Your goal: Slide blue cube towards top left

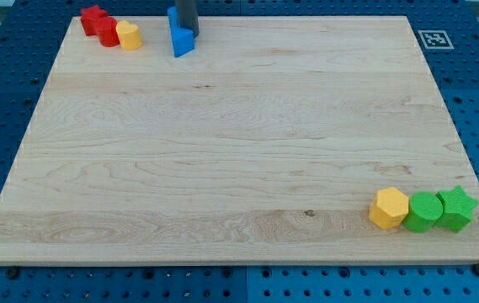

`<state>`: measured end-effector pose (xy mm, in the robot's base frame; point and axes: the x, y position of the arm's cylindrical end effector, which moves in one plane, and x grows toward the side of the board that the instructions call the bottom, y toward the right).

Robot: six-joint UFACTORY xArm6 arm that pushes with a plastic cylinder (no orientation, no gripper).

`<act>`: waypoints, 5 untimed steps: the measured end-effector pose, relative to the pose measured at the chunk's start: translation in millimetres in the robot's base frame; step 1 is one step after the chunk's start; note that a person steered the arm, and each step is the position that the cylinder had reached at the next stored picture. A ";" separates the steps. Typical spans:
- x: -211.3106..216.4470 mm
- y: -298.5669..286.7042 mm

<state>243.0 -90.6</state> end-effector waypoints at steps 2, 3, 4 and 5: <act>44.0 4.4; 30.3 21.8; -1.3 47.5; -49.7 48.8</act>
<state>193.3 -41.8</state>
